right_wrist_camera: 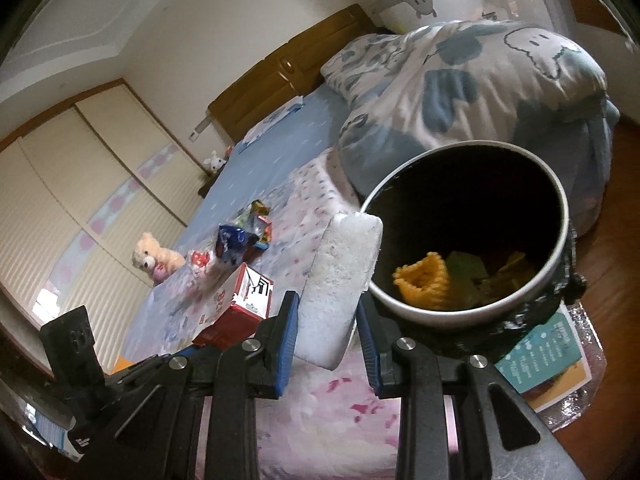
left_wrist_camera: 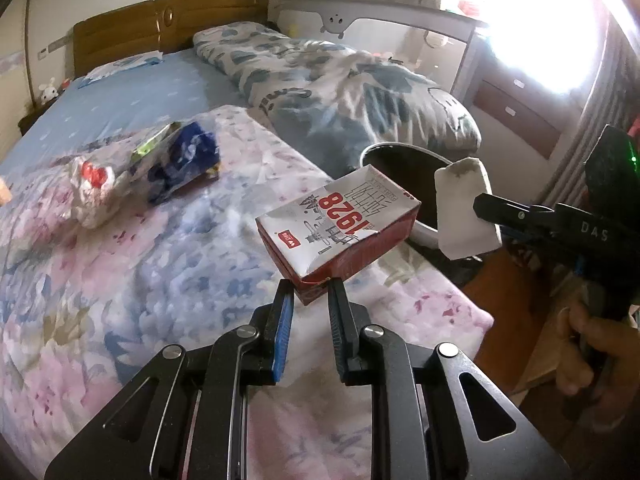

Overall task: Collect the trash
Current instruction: 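Carry the red-white box and white foam block with both grippers over the bin, then open both grippers to drop the box and foam block into the bin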

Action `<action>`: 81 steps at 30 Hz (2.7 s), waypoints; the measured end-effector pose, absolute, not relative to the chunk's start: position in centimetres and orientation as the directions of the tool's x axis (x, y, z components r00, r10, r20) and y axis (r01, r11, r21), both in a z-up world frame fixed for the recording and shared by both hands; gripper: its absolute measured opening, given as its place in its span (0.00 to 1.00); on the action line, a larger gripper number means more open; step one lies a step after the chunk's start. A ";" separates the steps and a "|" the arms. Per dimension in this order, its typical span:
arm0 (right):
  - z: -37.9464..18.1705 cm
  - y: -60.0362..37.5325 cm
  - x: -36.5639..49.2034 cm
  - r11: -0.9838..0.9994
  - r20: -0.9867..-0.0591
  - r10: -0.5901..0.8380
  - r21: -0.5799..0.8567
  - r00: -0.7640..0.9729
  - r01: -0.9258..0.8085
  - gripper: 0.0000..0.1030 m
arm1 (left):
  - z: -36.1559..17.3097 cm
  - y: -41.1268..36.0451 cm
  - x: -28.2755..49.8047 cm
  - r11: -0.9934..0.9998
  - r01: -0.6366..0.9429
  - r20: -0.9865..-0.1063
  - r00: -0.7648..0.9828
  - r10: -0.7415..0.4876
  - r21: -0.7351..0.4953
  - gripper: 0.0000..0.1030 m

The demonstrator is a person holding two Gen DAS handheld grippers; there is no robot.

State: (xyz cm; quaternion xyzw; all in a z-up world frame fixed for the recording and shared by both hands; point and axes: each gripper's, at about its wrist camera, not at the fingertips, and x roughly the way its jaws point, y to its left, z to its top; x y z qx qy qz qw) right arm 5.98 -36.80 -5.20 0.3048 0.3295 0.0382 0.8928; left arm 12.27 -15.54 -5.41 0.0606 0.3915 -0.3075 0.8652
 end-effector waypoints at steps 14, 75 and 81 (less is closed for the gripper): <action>-5.0 -40.2 5.1 0.798 -0.556 0.219 0.575 0.802 0.180 0.28 | -4.5 -19.9 12.2 0.768 0.631 -0.712 0.488 -0.505 -0.112 0.16; -6.8 -47.4 8.7 0.789 -0.603 0.160 0.554 0.782 0.266 0.29 | -5.3 -31.5 16.9 0.726 0.686 -0.757 0.449 -0.474 -0.048 0.16; -7.1 -47.7 9.1 0.790 -0.613 0.155 0.548 0.774 0.275 0.29 | -5.7 -31.8 17.0 0.724 0.688 -0.763 0.441 -0.473 -0.051 0.16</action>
